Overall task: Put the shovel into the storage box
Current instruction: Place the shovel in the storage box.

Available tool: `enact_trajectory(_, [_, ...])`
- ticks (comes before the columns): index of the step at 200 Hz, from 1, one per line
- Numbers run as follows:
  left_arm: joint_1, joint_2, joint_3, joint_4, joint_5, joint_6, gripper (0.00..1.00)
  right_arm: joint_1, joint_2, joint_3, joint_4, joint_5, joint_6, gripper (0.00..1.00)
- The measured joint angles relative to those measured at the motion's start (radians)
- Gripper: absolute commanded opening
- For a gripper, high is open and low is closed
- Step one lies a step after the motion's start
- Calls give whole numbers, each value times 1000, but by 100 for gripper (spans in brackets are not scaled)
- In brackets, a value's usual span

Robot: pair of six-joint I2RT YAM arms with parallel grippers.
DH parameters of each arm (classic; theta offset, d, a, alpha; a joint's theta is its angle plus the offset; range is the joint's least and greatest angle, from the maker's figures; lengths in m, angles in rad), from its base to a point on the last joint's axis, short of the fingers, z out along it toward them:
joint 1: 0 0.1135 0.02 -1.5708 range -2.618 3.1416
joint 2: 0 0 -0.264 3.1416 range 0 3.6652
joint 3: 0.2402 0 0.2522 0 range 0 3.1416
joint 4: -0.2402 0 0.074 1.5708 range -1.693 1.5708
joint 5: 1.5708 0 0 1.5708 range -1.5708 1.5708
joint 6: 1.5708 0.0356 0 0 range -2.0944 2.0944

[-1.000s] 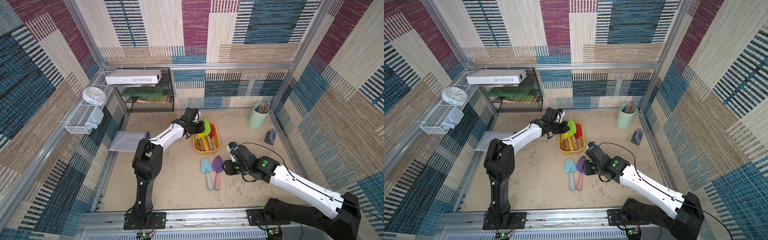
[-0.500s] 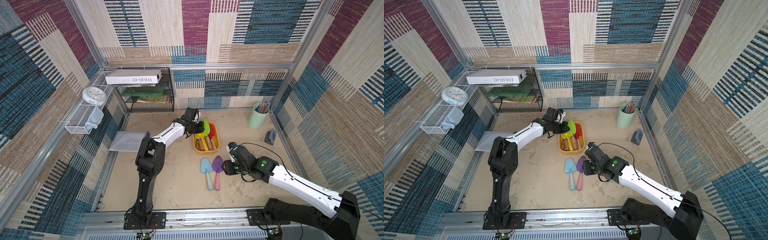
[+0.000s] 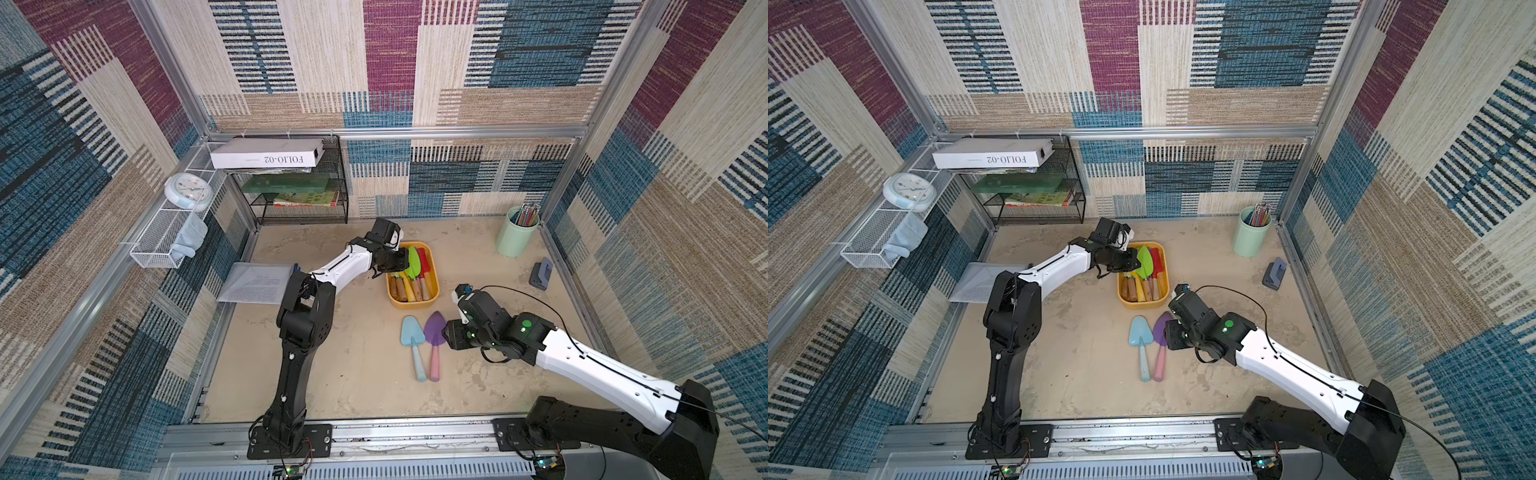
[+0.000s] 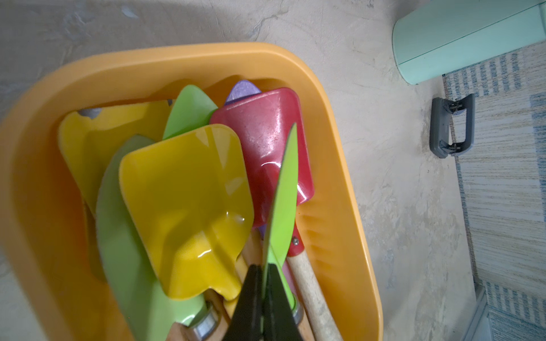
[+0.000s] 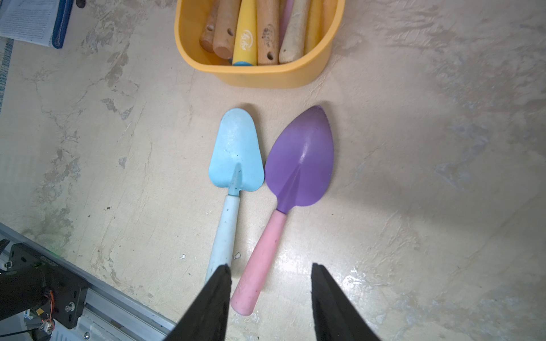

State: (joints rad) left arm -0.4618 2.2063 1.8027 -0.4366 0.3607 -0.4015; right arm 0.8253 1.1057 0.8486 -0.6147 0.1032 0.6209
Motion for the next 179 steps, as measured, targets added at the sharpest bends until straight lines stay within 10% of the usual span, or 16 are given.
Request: enact_trajectory(179, [0,-30,99,-144,-68,51,36,0,26,4,8,-7,-7,48])
